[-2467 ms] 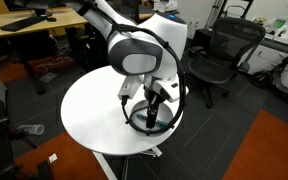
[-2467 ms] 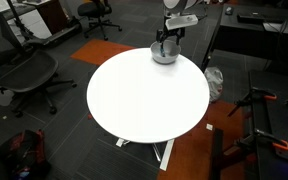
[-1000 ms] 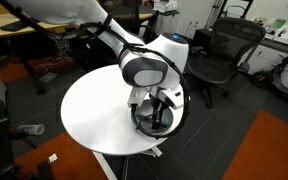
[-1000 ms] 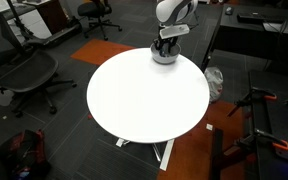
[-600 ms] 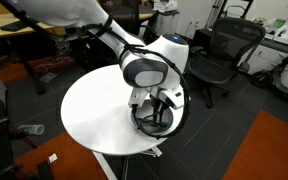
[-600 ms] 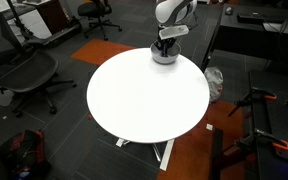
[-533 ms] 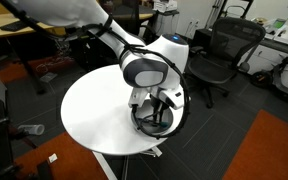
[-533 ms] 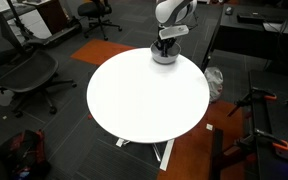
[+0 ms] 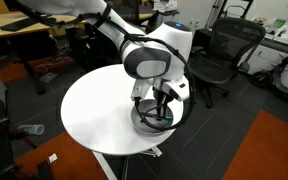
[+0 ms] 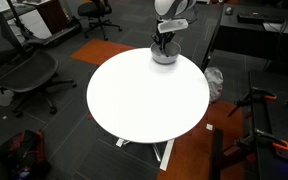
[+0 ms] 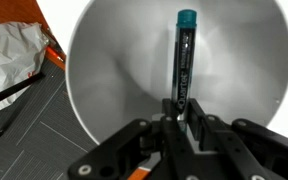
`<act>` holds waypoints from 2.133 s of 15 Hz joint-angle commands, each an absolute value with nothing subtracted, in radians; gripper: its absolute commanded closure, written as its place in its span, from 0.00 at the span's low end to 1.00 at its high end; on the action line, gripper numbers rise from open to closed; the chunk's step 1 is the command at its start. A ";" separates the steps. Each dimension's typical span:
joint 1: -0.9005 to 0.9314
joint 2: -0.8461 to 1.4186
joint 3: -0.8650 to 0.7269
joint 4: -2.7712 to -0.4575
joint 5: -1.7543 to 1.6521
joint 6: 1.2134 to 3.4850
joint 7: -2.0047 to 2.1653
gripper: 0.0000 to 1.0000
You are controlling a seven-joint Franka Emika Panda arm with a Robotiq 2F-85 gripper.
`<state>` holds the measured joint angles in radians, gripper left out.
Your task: Take the marker out of the bowl and put it on the table
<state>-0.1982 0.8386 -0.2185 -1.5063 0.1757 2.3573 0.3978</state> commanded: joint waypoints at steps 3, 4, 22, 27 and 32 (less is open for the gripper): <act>-0.173 0.693 -0.221 -1.604 0.158 2.361 0.387 0.95; -0.167 0.671 -0.219 -1.619 0.155 2.360 0.386 0.95; -0.001 0.278 -0.213 -2.109 -0.012 2.399 0.492 0.95; -0.009 0.247 -0.212 -2.217 -0.008 2.462 0.499 0.95; -0.010 0.284 -0.230 -2.261 -0.016 2.548 0.538 0.95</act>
